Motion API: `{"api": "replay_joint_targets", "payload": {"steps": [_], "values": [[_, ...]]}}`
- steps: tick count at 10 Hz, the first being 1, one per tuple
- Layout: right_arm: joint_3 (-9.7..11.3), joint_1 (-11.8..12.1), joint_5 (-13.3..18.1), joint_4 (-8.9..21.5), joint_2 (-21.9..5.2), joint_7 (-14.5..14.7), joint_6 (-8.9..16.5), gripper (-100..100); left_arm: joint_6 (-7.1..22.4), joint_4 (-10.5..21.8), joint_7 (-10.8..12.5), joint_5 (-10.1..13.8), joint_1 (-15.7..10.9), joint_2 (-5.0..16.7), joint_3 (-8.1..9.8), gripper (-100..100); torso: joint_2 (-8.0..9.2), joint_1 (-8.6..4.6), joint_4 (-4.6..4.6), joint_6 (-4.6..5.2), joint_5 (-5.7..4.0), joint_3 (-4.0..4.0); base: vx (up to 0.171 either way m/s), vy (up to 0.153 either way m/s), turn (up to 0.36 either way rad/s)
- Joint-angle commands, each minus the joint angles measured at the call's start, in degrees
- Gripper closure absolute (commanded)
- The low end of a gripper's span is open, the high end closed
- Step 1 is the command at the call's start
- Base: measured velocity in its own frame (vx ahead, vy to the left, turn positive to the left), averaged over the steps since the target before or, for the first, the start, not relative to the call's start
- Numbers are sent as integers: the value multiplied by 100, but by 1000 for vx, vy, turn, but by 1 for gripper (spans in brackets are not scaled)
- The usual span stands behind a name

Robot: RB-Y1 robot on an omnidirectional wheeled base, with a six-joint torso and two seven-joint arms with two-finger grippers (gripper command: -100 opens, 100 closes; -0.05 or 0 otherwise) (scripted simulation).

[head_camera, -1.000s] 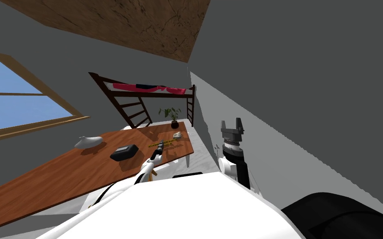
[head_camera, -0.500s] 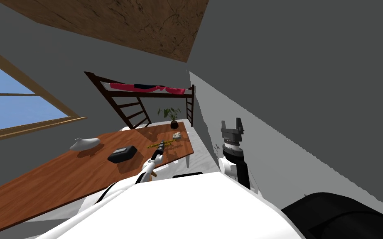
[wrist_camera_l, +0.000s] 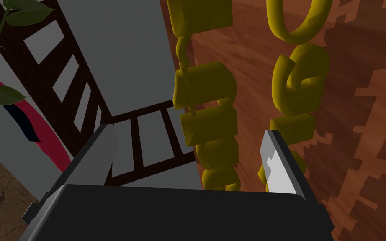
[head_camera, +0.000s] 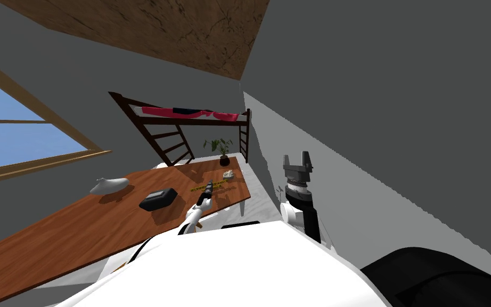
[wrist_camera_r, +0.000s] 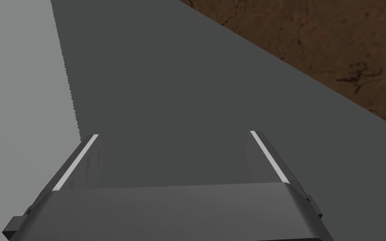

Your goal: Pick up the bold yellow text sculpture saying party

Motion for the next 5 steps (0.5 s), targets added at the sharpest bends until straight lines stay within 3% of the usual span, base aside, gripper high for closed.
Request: {"api": "replay_joint_targets", "payload": {"steps": [1,2,4,5], "values": [[0,0,0,0,0,0,0,0,-45,82,-270,111,-65,-126,78,-100,0,0,0,0,0,0,33,68,0],[0,0,0,0,0,0,0,0,-45,82,-270,111,-65,-126,78,-100,-6,8,-1,0,2,-3,34,53,-6],[0,0,0,0,0,0,0,0,22,-140,-646,269,10,-367,172,-100,-8,7,-2,0,2,-5,30,67,2],[0,0,0,0,0,0,0,0,-4,-69,-528,230,-15,-301,144,-100,-6,12,-1,0,2,-4,10,34,-6]]}}
